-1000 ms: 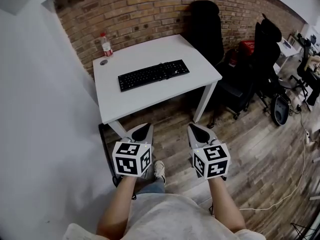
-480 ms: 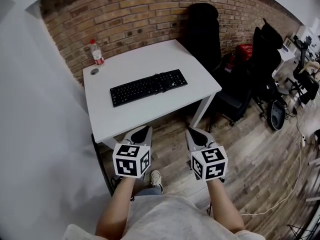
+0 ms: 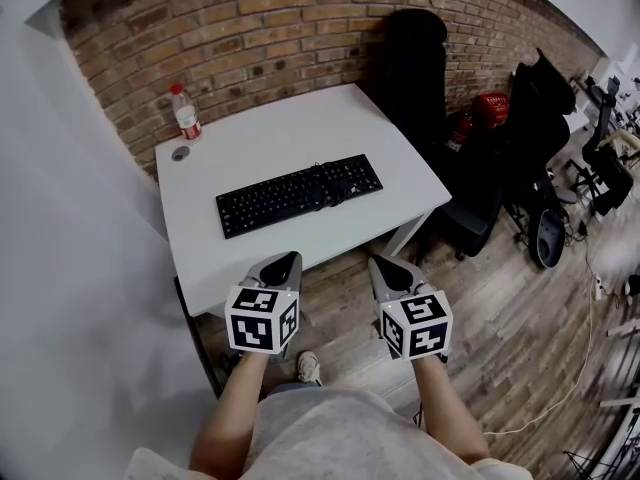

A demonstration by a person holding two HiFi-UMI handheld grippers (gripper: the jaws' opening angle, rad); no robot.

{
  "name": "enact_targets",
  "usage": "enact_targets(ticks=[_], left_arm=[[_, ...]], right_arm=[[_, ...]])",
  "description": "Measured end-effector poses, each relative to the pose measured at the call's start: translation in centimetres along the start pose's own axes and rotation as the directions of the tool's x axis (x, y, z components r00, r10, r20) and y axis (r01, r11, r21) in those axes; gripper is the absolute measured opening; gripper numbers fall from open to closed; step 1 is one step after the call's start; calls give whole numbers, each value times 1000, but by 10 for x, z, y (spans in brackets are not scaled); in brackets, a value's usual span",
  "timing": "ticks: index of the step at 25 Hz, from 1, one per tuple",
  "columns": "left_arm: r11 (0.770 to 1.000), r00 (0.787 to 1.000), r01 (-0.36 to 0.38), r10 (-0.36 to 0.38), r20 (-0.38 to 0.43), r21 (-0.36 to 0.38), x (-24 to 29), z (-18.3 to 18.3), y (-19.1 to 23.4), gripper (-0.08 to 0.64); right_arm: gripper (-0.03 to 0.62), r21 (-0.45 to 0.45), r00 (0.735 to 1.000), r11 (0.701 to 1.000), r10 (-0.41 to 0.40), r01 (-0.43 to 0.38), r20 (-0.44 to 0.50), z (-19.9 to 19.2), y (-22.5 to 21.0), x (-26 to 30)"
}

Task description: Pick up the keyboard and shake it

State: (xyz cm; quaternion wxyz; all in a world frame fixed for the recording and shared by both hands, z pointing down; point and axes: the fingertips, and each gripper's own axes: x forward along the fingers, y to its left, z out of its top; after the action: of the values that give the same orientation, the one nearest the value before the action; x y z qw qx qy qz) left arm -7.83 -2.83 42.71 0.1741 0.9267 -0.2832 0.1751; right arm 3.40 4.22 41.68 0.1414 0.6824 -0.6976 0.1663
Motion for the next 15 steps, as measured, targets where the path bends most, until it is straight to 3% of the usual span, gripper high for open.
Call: enact_targets(ticks=[15], left_arm=[[999, 1000, -26, 25, -19, -25, 44, 23, 66, -6]], right_arm=[[11, 8, 999, 1000, -17, 17, -34, 21, -19, 71]])
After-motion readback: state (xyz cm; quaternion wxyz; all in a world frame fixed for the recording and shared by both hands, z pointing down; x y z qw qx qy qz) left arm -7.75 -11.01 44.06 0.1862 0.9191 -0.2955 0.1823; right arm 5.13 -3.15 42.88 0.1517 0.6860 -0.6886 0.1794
